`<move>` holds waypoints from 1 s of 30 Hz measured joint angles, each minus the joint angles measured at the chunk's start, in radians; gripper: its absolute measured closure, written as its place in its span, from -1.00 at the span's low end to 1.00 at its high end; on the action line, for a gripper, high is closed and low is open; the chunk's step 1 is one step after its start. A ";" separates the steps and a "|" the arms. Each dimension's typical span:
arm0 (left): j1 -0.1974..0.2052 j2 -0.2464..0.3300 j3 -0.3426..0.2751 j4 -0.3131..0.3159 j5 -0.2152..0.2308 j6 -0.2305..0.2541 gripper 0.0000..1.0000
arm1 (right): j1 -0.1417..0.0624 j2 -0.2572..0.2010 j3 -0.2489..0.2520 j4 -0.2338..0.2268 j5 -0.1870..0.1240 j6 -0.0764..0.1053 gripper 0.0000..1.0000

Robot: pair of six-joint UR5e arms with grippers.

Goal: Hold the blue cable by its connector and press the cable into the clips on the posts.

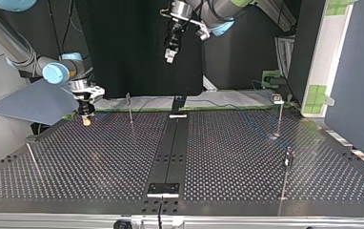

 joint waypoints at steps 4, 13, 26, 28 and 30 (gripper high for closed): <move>0.002 0.000 -0.035 0.005 0.007 0.009 -1.00 | 0.005 -0.031 0.001 -0.009 0.003 0.009 0.97; 0.004 0.000 -0.113 -0.043 0.010 0.025 -1.00 | 0.030 -0.045 0.001 -0.024 0.004 0.015 0.97; 0.004 0.000 -0.134 -0.048 0.008 0.023 -1.00 | 0.038 -0.045 0.001 -0.026 0.004 0.014 0.97; 0.004 -0.001 -0.134 -0.048 0.008 0.023 -1.00 | 0.038 -0.045 0.001 -0.026 0.004 0.014 0.97; 0.004 0.000 -0.134 -0.048 0.008 0.023 -1.00 | 0.038 -0.045 0.001 -0.026 0.004 0.014 0.97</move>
